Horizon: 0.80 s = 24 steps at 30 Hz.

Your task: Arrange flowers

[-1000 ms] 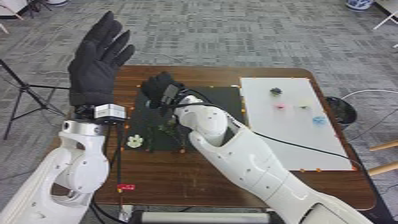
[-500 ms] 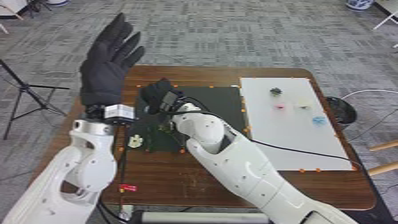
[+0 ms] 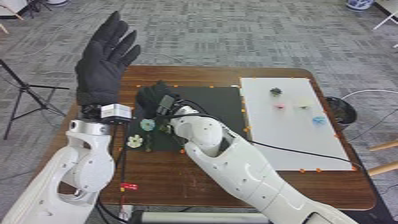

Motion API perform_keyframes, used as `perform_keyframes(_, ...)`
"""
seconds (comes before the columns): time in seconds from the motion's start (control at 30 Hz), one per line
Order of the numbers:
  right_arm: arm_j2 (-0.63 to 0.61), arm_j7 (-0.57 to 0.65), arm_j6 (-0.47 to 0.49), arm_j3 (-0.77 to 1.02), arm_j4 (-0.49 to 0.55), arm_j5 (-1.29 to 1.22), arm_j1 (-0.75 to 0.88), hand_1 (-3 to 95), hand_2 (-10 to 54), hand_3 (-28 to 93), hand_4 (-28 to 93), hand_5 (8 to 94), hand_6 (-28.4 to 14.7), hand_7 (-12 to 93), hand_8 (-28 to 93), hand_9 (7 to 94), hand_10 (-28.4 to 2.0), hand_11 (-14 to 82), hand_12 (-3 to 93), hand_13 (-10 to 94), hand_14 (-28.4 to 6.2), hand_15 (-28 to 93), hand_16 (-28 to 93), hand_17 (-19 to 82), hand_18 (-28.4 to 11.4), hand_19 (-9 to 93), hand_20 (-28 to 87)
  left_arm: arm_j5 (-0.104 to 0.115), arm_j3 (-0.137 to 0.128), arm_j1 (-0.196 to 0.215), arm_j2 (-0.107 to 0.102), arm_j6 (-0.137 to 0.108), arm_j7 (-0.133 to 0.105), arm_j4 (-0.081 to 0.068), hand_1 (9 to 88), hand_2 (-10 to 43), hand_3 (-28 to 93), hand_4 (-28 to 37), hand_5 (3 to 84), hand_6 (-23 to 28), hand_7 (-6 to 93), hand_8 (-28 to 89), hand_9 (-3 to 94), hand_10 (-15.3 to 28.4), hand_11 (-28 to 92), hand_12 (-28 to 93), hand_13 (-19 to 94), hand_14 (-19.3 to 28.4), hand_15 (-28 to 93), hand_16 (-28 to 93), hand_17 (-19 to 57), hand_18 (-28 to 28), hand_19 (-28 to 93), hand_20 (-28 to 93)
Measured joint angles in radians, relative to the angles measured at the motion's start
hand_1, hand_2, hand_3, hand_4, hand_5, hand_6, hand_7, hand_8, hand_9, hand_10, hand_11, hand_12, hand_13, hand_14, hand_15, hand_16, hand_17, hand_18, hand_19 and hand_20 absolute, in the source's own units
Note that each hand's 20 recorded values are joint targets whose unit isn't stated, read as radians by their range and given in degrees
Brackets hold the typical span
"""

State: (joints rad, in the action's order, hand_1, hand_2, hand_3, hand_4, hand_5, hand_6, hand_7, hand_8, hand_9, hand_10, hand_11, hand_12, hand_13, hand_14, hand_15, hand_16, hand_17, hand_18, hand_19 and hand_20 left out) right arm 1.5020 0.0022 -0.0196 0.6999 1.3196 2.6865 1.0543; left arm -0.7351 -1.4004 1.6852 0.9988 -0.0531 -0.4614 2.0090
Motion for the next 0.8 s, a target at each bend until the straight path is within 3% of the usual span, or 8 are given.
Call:
perform_keyframes(0.37, -0.002, 0.011, 0.008, -0.001, 0.002, 0.003, 0.001, 37.3, -9.5, 82, -28, 57.8, 1.8, 39, -4, 67.5, -6.6, 26.5, 26.6, 56, -6.5, 77, 38, 23, -18.5, 79, 52, 0.0, -0.006, 0.014, 0.002, 0.0, 0.0, 0.003, 24.0, -0.5, 67, -28.3, 27.4, 2.2, 18.5, -10, 23.3, 10.9, 12, 17, 19, 13.0, 13, 7, -12.8, 20.0, 42, 8)
perform_keyframes(0.47, -0.011, 0.02, 0.016, -0.005, 0.015, 0.003, 0.001, 35.3, -9.5, 85, -28, 55.2, 1.9, 39, -16, 62.4, -8.0, 30.3, 24.4, 55, -6.9, 78, 37, 22, -18.5, 79, 52, 0.0, -0.013, 0.022, 0.005, 0.001, 0.0, 0.005, 24.1, -0.5, 67, -28.3, 27.3, 2.2, 18.5, -10, 23.3, 11.0, 12, 17, 19, 13.0, 13, 7, -12.8, 20.0, 42, 8)
perform_keyframes(0.8, -0.147, 0.096, 0.068, 0.004, 0.153, -0.095, 0.01, 32.5, -9.5, 87, -28, 43.1, -1.9, 38, -17, 47.5, -11.3, 31.2, 24.1, 48, -8.5, 77, 31, 19, -18.6, 78, 52, -0.001, -0.042, 0.067, 0.028, 0.007, 0.014, 0.014, 24.0, -0.5, 67, -28.3, 27.3, 2.2, 18.8, -10, 23.4, 11.0, 12, 17, 19, 13.0, 13, 7, -12.9, 20.0, 42, 8)
